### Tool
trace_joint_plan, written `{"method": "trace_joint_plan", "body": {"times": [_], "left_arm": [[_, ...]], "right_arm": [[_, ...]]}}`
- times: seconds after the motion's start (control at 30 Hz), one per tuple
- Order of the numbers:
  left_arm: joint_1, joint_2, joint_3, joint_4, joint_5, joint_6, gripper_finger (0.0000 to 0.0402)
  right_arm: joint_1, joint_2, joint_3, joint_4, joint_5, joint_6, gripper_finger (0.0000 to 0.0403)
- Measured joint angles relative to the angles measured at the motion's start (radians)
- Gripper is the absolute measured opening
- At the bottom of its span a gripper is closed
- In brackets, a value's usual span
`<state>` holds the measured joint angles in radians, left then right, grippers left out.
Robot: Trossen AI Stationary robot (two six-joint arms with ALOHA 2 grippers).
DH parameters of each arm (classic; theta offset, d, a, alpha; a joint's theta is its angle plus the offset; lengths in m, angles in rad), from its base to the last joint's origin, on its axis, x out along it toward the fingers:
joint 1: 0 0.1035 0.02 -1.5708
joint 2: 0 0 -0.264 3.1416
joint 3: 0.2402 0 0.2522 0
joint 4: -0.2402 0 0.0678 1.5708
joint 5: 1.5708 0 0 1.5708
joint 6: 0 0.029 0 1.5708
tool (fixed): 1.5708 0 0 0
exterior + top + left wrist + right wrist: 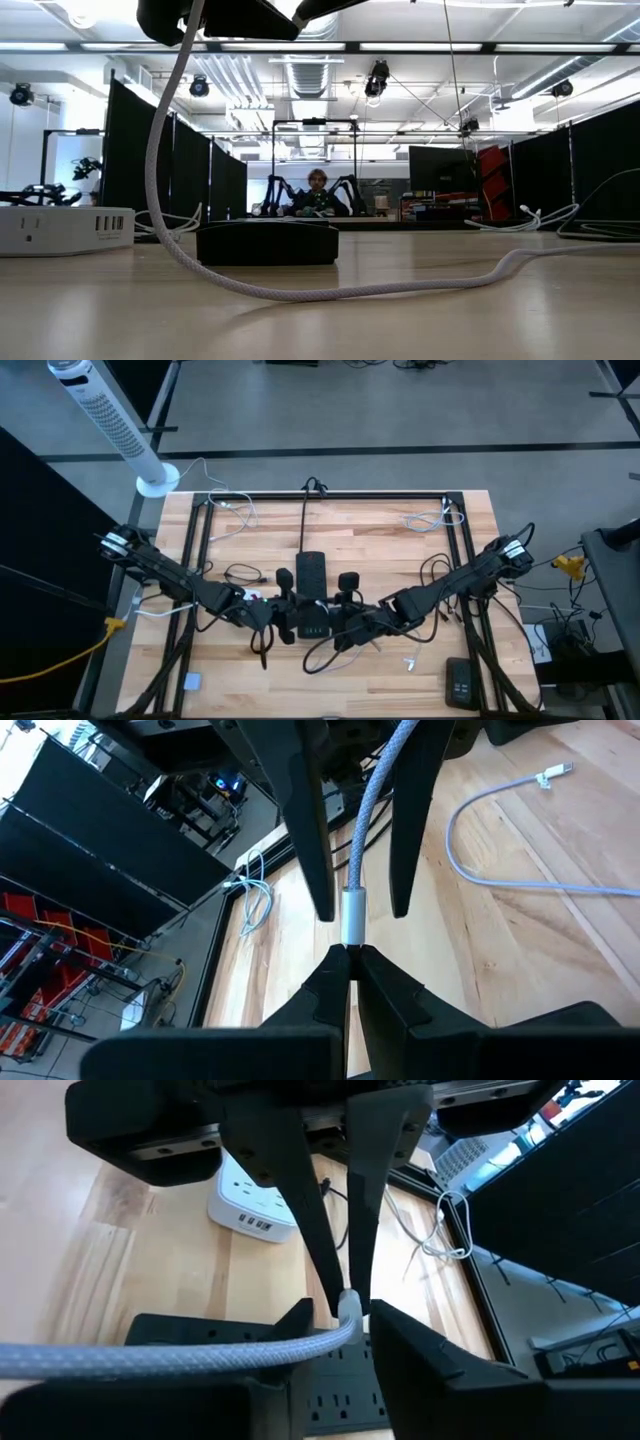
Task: Insert USB
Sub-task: Insert the purple charger cable into the center black outlet extension
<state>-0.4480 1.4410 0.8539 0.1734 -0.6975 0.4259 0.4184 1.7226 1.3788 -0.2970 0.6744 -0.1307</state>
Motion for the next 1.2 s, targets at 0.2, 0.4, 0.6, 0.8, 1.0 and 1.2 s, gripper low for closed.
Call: {"method": "trace_joint_plan", "body": {"times": [0.2,0.4,0.6,0.8,1.0,1.2], "left_arm": [[0.0,0.0,0.0,0.0,0.004,-0.001,0.0001],[-0.001,0.0,0.0,-0.022,0.005,0.008,0.0013],[-0.026,-0.031,-0.001,-0.201,-0.094,0.011,0.0055],[-0.099,-0.081,-0.001,-0.35,-0.375,-0.071,0.007],[-0.168,-0.104,-0.001,-0.386,-0.525,-0.073,0.0062],[-0.208,-0.123,-0.001,-0.435,-0.581,-0.086,0.0062]], "right_arm": [[0.0,-0.001,0.0,-0.001,0.006,0.001,0.001],[0.0,-0.002,0.016,-0.026,-0.004,0.098,0.001],[-0.019,-0.005,0.129,-0.19,-0.2,0.406,0.001],[-0.057,-0.001,0.138,-0.281,-0.365,0.751,0.001],[-0.08,0.049,0.138,-0.322,-0.433,0.984,0.001],[-0.09,0.162,0.138,-0.317,-0.461,1.138,0.001]]}}
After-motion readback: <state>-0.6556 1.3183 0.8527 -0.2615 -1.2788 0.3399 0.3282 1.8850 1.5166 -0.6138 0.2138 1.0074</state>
